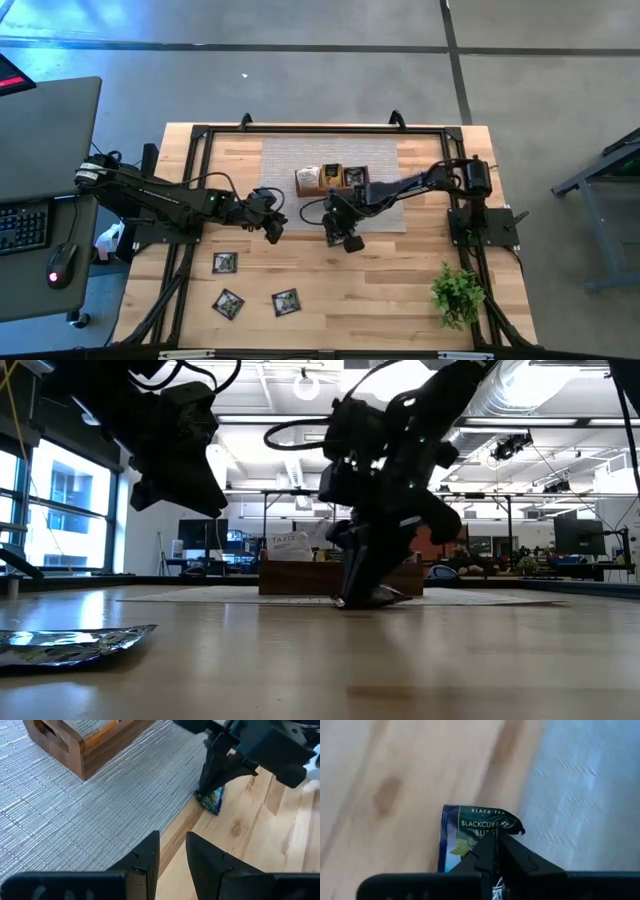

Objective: Pick & Place Tea
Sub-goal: Put the violet tea bag into the right section of the wooden organizer

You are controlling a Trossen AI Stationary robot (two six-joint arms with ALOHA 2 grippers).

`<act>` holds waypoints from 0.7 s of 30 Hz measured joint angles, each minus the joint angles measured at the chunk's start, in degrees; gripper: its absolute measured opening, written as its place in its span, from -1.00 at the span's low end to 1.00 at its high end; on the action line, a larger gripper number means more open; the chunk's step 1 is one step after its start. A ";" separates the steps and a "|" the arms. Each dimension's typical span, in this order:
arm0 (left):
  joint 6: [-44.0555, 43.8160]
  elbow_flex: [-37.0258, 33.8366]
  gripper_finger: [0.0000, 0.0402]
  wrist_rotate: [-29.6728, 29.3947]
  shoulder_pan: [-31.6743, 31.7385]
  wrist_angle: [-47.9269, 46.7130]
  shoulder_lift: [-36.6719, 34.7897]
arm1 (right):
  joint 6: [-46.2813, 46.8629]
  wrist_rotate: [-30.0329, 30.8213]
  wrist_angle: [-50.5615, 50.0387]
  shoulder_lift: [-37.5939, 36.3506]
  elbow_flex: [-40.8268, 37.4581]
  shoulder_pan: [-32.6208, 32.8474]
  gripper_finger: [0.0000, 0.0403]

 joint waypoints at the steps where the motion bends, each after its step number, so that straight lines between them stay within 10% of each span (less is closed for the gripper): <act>1: 0.01 0.00 -0.53 0.00 0.00 0.05 0.00 | 1.79 0.96 -0.05 -1.27 -0.17 0.04 -0.92; 12: 0.02 0.00 -0.53 0.02 0.00 0.04 0.00 | 17.05 35.77 3.10 -20.86 -8.34 3.31 -0.98; 21: 0.02 0.00 -0.53 -0.24 0.00 0.04 0.00 | 26.66 33.15 50.84 -31.51 -34.19 -5.45 -0.99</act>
